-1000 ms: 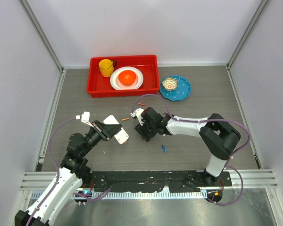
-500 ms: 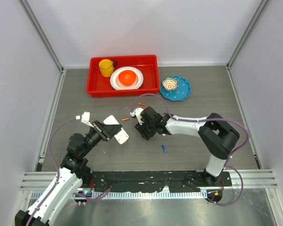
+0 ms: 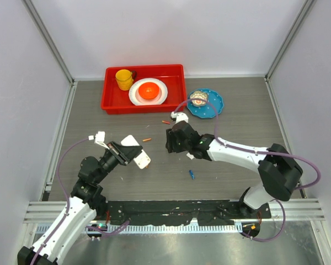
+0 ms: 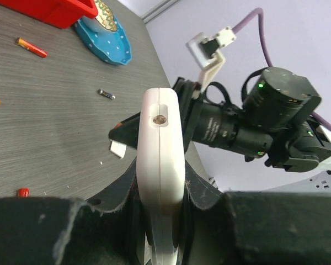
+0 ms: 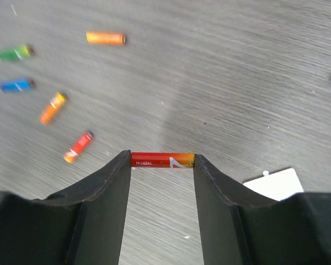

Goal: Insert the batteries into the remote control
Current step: Adjust the battery at the center of the board.

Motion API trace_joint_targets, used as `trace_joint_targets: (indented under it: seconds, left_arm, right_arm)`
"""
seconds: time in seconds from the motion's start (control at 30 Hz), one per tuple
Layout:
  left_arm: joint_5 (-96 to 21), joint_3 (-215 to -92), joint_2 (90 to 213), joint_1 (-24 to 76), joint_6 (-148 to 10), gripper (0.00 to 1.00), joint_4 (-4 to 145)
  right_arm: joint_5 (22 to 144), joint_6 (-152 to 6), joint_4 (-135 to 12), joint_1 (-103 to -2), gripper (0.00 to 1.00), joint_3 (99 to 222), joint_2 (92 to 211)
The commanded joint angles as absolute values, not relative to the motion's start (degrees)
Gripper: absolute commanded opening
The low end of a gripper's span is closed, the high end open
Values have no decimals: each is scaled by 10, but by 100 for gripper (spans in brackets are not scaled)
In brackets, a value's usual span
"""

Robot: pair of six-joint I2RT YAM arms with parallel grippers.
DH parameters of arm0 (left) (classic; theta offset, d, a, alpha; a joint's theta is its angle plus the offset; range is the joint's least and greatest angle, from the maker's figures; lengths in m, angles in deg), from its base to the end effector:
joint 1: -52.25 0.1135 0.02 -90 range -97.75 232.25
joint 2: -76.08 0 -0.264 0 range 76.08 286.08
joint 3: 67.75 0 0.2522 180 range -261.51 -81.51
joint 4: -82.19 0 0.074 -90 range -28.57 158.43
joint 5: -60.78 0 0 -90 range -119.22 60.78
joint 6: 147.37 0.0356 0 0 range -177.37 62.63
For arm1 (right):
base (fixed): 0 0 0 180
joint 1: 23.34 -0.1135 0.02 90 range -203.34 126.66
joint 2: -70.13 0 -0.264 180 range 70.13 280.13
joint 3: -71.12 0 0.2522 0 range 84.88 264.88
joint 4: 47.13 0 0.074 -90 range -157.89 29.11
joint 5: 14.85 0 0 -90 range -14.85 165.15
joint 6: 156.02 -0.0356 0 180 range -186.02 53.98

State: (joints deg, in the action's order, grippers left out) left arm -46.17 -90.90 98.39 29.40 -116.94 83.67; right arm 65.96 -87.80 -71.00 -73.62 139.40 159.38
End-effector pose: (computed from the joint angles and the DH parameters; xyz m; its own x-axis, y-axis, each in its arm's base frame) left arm 0.1212 -0.0623 0.2218 -0.5328 -0.6705 -0.5162 0.3563 0.3756 -0.8556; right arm 0.2149 0.2498 0.2103 -0.6733 -0.2373 -0.7002 -0.4707 0.8679 0.1585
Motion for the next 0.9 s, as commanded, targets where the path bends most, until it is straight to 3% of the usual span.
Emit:
trace_joint_targets:
  seconds: [0.0, 0.27, 0.67, 0.77, 0.8, 0.87]
  left_arm:
    - [-464, -914, 995, 297, -1172, 0, 884]
    - [-464, -915, 995, 297, -1175, 0, 882]
    - [-465, -919, 989, 298, -1165, 1, 864]
    - [-464, -916, 988, 297, -1165, 0, 861]
    - [-464, -916, 987, 297, -1165, 0, 860]
    - [-464, -915, 986, 297, -1165, 0, 860]
  right_arm:
    - [556, -1142, -694, -735, 1, 1372, 1556]
    - [470, -1332, -778, -764, 1, 1382, 1608]
    - [403, -1406, -974, -799, 1, 1525, 1756]
    - [408, -1401, -975, -800, 7, 1528, 1764]
    - [410, -1399, -977, -800, 16, 1530, 1769]
    - [416, -1390, -978, -799, 23, 1533, 1774]
